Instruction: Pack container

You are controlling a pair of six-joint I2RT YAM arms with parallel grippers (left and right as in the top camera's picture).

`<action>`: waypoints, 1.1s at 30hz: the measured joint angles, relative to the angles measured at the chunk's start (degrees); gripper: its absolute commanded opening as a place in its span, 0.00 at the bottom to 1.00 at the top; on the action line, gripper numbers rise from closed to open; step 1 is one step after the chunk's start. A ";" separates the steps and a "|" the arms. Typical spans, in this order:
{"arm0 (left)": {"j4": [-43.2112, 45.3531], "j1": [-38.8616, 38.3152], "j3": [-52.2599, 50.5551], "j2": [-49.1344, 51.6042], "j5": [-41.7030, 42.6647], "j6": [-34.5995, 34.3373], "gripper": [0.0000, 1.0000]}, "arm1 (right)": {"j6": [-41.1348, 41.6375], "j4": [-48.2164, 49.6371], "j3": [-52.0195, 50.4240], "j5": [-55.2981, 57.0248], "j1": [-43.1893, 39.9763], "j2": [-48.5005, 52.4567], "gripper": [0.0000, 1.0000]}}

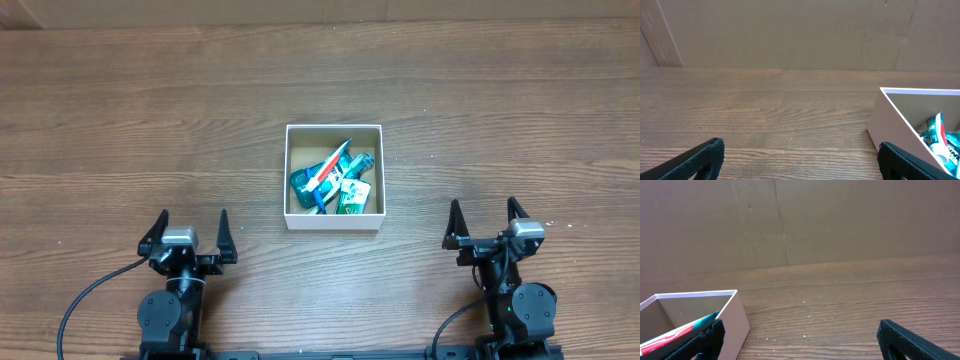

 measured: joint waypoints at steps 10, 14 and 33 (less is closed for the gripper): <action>-0.04 1.60 0.00 0.02 0.46 0.00 1.00 | 0.02 0.02 0.00 -0.02 0.00 0.00 1.00; -0.07 1.60 0.00 0.00 0.46 0.00 1.00 | 0.02 0.02 0.00 -0.02 -0.02 0.00 1.00; -0.04 1.60 0.00 0.02 0.46 -0.02 1.00 | 0.04 0.02 0.00 0.02 0.00 0.00 1.00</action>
